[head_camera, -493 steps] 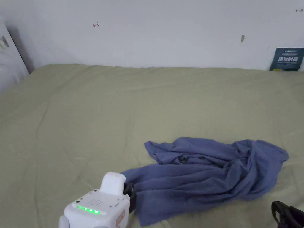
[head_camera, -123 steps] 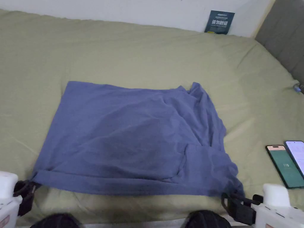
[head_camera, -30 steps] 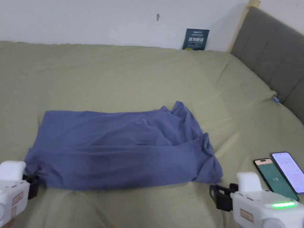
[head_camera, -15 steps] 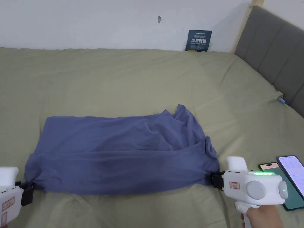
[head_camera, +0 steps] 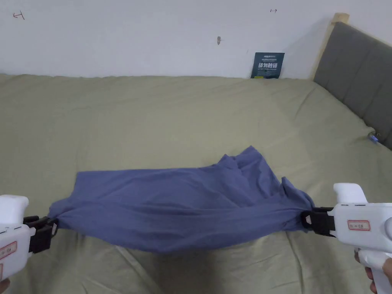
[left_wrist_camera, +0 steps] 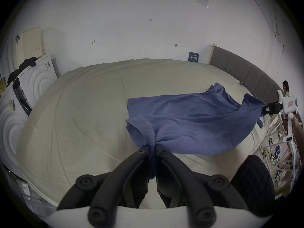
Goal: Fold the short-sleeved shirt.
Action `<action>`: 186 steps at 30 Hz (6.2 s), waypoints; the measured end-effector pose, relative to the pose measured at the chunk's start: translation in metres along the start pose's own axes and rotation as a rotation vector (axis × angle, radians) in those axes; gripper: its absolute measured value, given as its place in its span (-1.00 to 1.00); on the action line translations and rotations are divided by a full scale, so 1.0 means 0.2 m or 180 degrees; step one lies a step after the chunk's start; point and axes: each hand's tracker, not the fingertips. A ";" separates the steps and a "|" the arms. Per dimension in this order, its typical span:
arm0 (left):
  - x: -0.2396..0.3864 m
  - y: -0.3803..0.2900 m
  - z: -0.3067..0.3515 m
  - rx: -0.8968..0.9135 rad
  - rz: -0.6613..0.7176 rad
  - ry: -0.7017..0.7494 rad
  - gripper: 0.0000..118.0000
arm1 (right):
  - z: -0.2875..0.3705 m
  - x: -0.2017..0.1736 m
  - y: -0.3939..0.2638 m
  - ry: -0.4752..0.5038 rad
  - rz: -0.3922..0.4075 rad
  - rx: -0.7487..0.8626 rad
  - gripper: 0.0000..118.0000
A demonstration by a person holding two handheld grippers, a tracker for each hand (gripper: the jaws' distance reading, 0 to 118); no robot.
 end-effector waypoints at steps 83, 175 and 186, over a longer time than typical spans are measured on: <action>-0.05 0.44 -0.96 -0.0064 0.0012 0.0341 -0.98 | -1.37 0.16 0.79 -0.0601 0.0124 -0.0375 -0.93; -0.53 -0.51 -0.29 0.0655 0.2267 -0.0110 -0.84 | 0.01 -0.71 -0.39 -0.0099 0.0349 0.0720 -0.96; 0.16 -0.24 -0.11 0.0934 -0.0520 0.0236 -0.84 | -0.01 -0.78 -0.40 0.0100 0.0311 0.0812 -0.96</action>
